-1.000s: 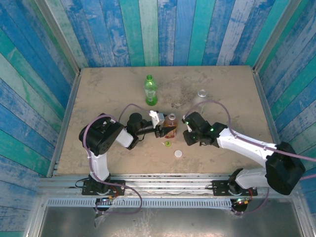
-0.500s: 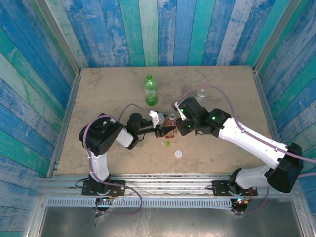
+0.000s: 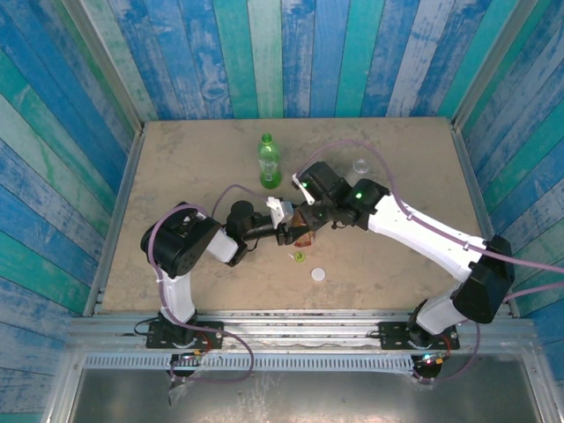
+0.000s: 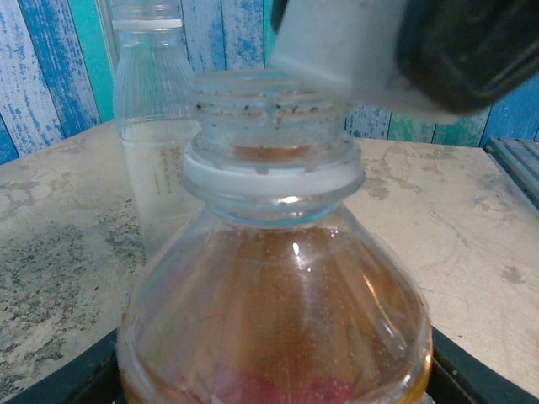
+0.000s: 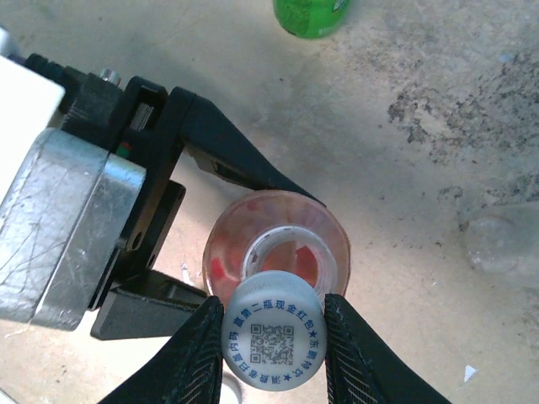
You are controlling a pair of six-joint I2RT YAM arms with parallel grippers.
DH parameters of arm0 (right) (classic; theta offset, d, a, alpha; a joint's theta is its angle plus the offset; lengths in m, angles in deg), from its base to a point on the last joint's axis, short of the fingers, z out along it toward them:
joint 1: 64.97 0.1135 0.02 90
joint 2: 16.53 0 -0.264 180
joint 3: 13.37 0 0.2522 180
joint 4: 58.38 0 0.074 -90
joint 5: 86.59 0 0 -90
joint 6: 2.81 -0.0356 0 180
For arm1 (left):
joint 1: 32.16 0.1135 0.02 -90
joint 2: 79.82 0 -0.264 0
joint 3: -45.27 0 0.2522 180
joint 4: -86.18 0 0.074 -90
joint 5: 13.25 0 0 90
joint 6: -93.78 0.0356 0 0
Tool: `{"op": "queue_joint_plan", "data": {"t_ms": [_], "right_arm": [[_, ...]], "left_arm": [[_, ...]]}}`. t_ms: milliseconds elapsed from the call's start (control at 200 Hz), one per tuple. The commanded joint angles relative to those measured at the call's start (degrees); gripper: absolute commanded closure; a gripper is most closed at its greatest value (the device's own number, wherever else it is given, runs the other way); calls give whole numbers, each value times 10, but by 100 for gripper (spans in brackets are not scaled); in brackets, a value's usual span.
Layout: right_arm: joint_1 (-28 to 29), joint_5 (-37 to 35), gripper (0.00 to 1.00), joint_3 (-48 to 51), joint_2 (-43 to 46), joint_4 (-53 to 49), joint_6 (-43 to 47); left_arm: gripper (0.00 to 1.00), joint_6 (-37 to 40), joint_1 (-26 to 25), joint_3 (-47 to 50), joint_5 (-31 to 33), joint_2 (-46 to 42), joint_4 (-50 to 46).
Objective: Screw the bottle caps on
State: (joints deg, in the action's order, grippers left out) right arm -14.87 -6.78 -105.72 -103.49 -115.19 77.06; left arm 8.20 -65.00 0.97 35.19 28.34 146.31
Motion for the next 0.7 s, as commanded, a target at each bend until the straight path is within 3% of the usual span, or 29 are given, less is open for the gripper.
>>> {"op": "queue_joint_plan", "data": {"t_ms": [0,696], "right_arm": [[-3,-27,67,-13,-13,-10,7],[-42,49,68,-47,-68,-63,-16]], "left_arm": [[42,17,3,8,6,22,-84],[42,24,3,9,2,27,-83]]}}
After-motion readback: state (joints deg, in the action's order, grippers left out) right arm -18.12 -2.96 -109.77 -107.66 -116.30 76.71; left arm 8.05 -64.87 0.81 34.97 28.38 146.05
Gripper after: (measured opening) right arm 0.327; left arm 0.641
